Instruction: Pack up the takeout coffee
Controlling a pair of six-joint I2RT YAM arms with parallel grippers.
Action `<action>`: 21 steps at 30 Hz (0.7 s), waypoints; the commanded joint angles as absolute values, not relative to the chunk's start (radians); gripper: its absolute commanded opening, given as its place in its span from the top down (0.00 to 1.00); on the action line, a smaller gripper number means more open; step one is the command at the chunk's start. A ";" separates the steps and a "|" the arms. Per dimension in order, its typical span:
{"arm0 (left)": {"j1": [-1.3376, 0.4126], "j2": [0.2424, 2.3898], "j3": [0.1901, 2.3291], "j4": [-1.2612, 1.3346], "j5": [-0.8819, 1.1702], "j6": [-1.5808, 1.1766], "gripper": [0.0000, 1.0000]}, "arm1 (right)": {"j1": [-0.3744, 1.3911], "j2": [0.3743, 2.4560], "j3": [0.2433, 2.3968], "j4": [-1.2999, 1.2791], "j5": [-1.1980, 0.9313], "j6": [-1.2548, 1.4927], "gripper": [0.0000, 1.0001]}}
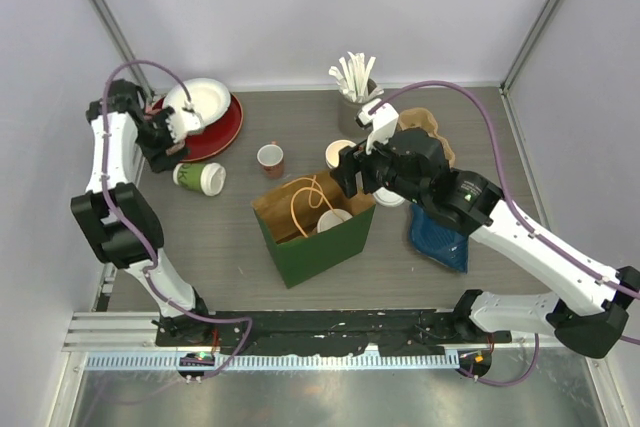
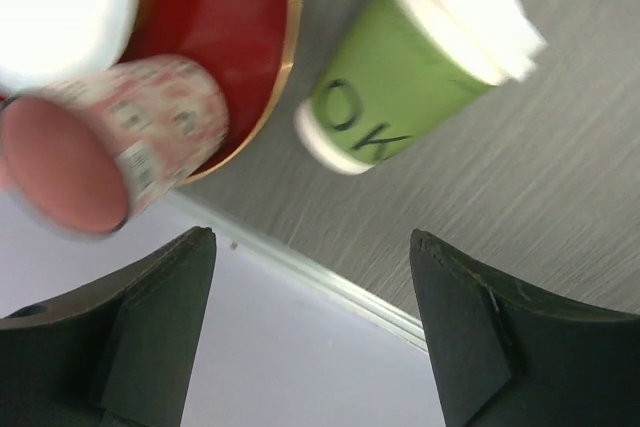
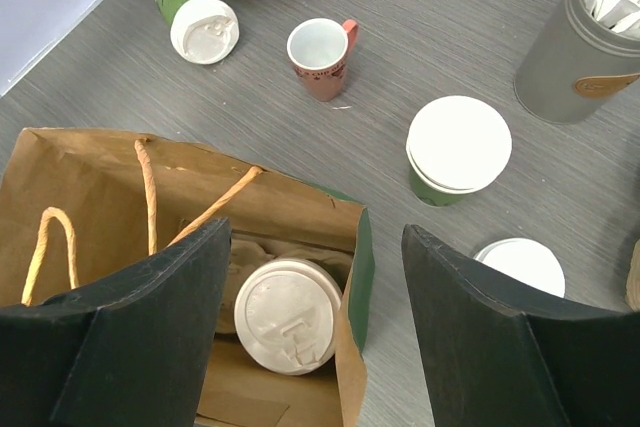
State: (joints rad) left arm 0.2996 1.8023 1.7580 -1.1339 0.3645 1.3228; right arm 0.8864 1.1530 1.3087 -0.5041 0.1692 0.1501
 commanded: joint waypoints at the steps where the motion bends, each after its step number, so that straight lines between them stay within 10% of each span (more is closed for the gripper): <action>1: 0.247 1.747 1.552 -1.045 0.376 1.607 0.17 | 0.890 1.167 1.315 -0.477 0.161 0.120 0.25; 21: 0.232 1.996 1.704 -1.039 0.457 1.746 0.09 | 0.888 1.187 1.322 -0.491 0.164 0.115 0.25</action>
State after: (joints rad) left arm 0.2420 1.9793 1.6707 -0.9966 0.4202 1.7042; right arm 0.8864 1.1790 1.3087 -0.5056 0.1619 0.1291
